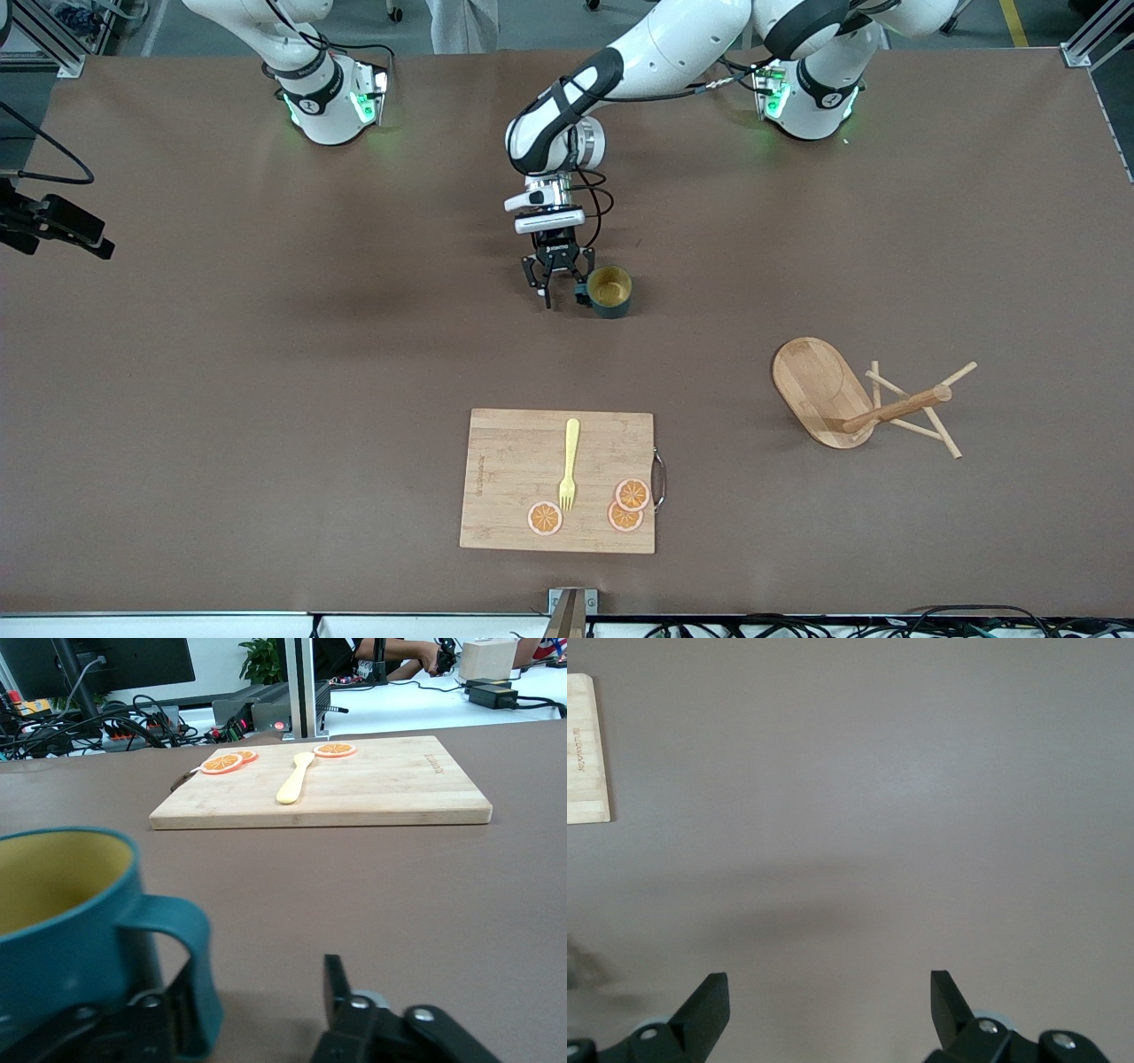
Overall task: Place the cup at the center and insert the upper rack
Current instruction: 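Lower the left gripper and grasp the teal mug by its handle, then lift the mug with the left gripper and carry it to the mug tree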
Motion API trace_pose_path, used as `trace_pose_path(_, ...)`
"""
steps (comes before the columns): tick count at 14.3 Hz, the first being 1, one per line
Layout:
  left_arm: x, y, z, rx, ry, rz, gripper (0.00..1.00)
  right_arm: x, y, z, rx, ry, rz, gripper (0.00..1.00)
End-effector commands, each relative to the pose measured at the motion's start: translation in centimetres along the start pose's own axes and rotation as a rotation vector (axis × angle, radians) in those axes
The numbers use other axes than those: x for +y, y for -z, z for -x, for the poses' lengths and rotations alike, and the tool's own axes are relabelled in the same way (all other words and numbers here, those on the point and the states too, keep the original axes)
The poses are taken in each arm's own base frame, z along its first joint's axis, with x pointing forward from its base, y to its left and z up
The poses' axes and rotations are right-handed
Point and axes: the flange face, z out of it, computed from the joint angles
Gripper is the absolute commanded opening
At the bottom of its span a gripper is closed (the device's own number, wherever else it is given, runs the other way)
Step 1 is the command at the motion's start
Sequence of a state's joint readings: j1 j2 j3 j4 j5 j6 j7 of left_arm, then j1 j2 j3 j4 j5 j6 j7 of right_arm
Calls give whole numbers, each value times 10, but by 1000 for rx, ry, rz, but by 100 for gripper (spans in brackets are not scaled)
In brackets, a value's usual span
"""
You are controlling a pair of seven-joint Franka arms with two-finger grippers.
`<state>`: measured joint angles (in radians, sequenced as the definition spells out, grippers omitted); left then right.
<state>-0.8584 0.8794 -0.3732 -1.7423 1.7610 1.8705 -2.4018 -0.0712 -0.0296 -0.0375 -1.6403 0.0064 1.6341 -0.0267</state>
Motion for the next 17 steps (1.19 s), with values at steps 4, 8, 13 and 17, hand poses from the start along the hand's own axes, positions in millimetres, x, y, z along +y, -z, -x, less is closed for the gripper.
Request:
trace_pose_path(4,4,1,0,15,84,15,16,2,5,7,2,9,10,100)
trace_pose_path(8,9,5,-17,6,120,2,0,1,6,7,4,12,12,100)
trace_pose_path(13,38,23,-91,-132,227,-96,0,2,6,7,5,9,12,100)
trace_pose_path(17,46,33,-198,-322,316,-161,0,1,6,6,10,9,12,100)
